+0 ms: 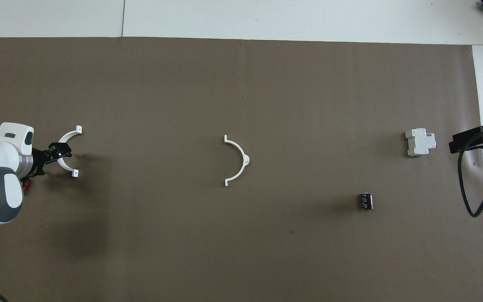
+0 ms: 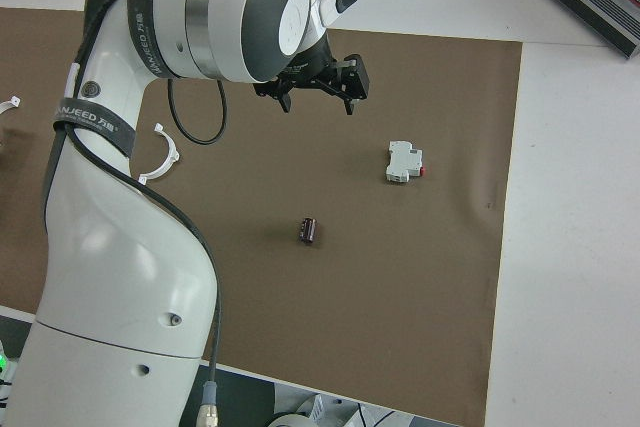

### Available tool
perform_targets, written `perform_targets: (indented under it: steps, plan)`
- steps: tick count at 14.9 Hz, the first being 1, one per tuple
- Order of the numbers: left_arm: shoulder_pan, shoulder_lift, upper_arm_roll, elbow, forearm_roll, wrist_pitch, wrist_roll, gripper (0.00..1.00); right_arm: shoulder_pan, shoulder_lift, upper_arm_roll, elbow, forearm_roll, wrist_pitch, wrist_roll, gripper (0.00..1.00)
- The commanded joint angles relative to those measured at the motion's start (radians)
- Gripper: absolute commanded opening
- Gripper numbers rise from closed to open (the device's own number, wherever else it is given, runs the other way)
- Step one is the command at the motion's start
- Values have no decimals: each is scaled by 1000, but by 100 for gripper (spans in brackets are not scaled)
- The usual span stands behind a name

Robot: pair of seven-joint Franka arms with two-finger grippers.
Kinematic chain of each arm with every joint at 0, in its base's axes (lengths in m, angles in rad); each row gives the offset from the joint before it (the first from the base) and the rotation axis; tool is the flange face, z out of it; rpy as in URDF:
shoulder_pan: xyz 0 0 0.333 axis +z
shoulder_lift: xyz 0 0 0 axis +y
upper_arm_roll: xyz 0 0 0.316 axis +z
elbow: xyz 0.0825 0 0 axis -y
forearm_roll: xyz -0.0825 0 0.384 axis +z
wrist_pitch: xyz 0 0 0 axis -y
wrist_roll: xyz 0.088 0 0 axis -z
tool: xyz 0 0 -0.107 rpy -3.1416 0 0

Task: Assemble drain pipe with both arms
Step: 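Grasp the other white half-ring with the left gripper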

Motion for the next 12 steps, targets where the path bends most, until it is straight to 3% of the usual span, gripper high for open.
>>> perform_targets:
  steps: [1,3,5,6,11,12]
  plan:
    - [-12,1,3,-14,-2,35,-71,100,1,1,1,8,-9,-19,-10,100]
    - [-14,3,3,-14,-2,35,-73,100,-2,-1,0,4,-9,-13,-10,100]
    - [-21,3,4,-14,-2,35,-74,86,-11,-4,-1,0,-7,-13,-10,100]
    - [-21,3,4,-14,-2,35,-74,75,-13,-4,-2,2,-9,-13,-10,100]
    - [-38,4,4,-11,-2,35,-68,0,-4,-5,-1,0,-9,-13,-10,100]
    - [-40,6,4,-9,-2,34,-70,0,-4,-5,-1,0,-9,-13,-10,100]
